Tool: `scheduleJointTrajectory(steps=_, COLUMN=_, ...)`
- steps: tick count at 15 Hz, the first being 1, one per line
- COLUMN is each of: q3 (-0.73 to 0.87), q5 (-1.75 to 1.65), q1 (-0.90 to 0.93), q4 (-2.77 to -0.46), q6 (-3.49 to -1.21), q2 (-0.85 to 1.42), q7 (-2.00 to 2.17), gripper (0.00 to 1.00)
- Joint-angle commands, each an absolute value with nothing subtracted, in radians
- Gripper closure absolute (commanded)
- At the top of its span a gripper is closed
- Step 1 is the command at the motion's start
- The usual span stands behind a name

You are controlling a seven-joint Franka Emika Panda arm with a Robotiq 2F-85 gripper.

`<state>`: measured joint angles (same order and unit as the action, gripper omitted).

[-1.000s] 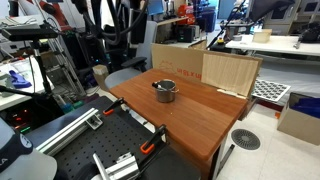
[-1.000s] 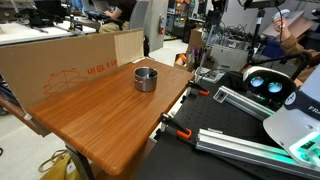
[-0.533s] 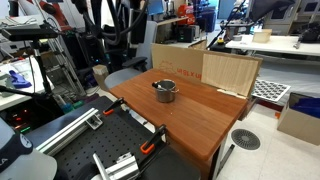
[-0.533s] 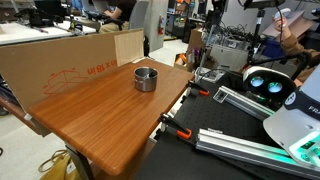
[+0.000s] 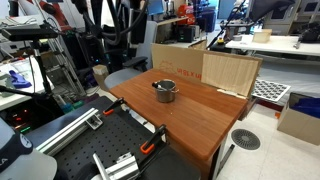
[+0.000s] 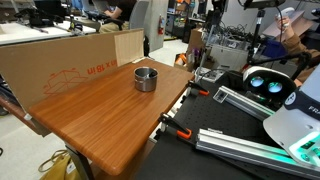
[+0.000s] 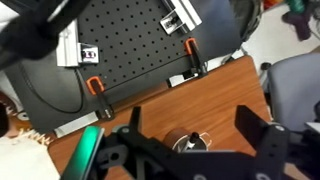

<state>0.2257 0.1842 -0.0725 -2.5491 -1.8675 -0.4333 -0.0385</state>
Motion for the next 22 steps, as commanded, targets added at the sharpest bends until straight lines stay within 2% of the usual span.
scheduleJointTrajectory(steps=1, q3=0.200, q5=0.194, q1=-0.101, q4=-2.548, q6=-1.864, q2=-0.430, q7=-0.048, gripper=0.00)
scheduleJointTrajectory(steps=13, q3=0.150, q5=0.254, q1=-0.080, q4=-2.522, q6=-1.905, q2=-0.290, q7=-0.021, gripper=0.00)
scheduleJointTrajectory(steps=22, q3=0.107, q5=0.276, q1=-0.074, q4=-2.379, q6=-1.923, q2=-0.082, q7=0.090, gripper=0.00)
